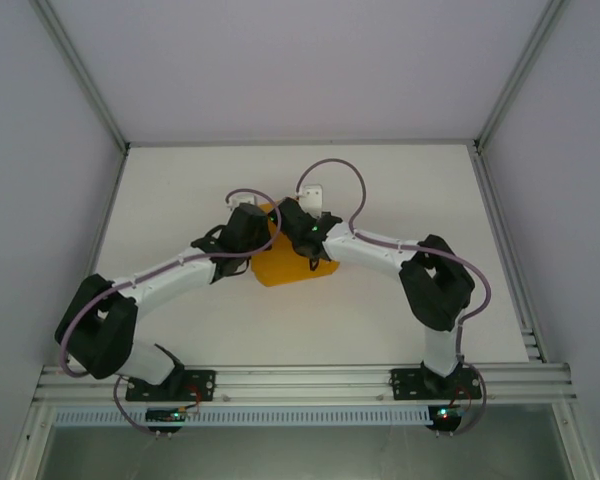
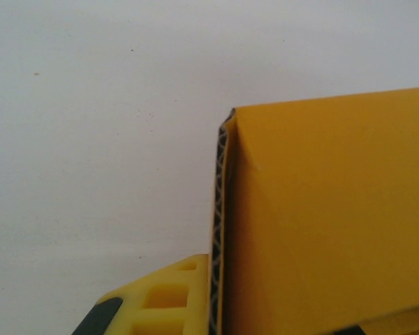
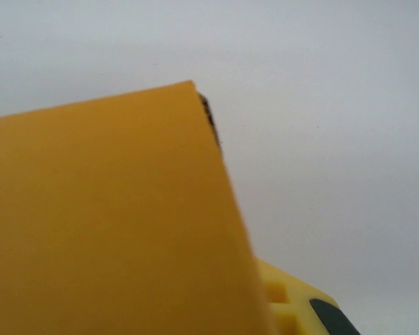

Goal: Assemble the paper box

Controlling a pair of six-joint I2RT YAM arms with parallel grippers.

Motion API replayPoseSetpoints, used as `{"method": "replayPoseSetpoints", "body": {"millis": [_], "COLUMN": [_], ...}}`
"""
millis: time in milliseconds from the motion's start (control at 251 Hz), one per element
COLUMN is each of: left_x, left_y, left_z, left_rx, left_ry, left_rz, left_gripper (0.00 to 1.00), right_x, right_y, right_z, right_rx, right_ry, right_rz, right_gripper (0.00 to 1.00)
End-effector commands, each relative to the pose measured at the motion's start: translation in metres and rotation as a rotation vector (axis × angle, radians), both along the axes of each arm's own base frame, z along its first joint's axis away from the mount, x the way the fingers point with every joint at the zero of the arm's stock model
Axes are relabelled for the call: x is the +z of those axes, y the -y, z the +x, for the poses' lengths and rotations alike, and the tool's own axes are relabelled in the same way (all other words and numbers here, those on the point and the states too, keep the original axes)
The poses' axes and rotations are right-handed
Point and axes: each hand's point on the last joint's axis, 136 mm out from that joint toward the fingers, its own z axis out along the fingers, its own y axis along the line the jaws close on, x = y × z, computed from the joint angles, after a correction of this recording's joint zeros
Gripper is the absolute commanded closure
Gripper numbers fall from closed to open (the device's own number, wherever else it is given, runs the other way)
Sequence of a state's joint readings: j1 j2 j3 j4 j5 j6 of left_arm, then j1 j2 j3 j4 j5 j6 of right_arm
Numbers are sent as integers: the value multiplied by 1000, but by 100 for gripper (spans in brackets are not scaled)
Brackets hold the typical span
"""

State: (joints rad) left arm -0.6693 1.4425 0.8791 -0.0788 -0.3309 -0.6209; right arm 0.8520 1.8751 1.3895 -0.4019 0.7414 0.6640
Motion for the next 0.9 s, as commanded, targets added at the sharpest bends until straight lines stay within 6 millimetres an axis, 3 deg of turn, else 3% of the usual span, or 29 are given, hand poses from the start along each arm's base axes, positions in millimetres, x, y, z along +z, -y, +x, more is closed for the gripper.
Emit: {"method": "replayPoseSetpoints", "body": {"millis": [0,164,295,439,459,567,722,838,898], "left_x": [1,0,-2,-1,0,0,0,0,1], "left_y": [-25,-21,-17,-11,-10,-7,-5,-3,-3], "left_z": [0,1,2,4,5,6,8,10,11], "left_rx": [128,112,97,59,56,38,22,2,-6], "left_ry": [-17,-21,-23,-17,-15,-16,-25,-31,-28], "left_rz": [26,13,17,13,12,15,12,-4,-3], "left_gripper": [100,100,100,100,100,100,100,100,100], "right_x": [7,11,14,22,14,21,21,35,46], "right_y": [92,96,82,41,38,21,-6,-23,-28], "right_z": [7,9,15,21,18,13,-7,-24,-33], "right_rx": [-362,-396,-314,-44,10,177,373,488,533], "right_ry": [103,118,139,157,142,168,128,157,179], "right_rz": [-159,-132,-76,34,23,-7,-8,-15,-13], "right_gripper": [100,100,100,69,64,43,26,2,1]}}
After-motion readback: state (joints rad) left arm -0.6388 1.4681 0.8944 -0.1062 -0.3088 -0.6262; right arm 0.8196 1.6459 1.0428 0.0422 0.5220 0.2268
